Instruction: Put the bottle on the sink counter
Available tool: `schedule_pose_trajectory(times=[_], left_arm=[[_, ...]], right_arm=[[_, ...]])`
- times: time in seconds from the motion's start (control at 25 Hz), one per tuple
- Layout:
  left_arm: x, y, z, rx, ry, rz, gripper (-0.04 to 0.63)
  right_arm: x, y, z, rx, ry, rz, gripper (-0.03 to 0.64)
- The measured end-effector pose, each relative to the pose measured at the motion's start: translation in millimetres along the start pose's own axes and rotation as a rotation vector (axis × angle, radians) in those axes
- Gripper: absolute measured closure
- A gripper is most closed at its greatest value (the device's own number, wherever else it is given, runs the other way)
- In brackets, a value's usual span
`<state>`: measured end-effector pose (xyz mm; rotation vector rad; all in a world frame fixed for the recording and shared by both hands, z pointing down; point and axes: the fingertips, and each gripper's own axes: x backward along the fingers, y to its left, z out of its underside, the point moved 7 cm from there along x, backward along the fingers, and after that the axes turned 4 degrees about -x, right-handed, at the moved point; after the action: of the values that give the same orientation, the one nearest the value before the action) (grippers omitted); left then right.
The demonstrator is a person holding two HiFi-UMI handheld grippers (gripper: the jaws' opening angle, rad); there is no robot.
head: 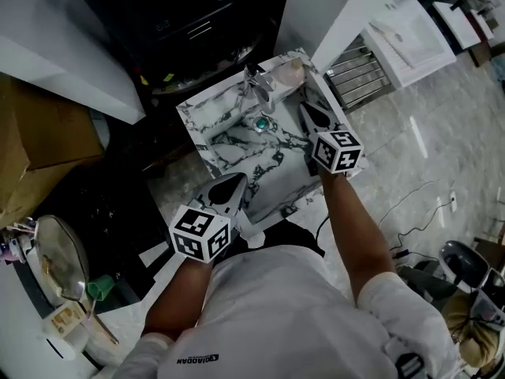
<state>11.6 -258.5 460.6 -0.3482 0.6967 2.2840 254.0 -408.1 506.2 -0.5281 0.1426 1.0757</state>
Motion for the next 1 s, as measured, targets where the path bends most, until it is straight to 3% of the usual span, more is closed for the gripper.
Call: schedule_pose_trajectory(times=[0.12, 0.32, 0.52, 1.0], left_arm=[[5.7, -1.9, -1.7, 0.004, -0.012, 0.016, 0.58], [20.9, -3.2, -6.3, -0.013, -0.03, 0.041, 0.581], [38.3, -7.4, -10.8, -0.027, -0.047, 0.072, 0.581], [83.7, -24.5, -11.3, -0.075, -0.071, 0.16, 0.581]], right_arm=[[15.8, 16.4, 9.5, -0.167, -0.02, -0.049, 0.575], [45.2, 49.5, 19.6, -0.268, -0.047, -0.081, 0.577], [74.2, 84.6, 19.4, -0.307, -0.063, -0.106, 0.577], [145.6, 166.8, 19.2, -0.287, -0.135, -0.146, 0.577]])
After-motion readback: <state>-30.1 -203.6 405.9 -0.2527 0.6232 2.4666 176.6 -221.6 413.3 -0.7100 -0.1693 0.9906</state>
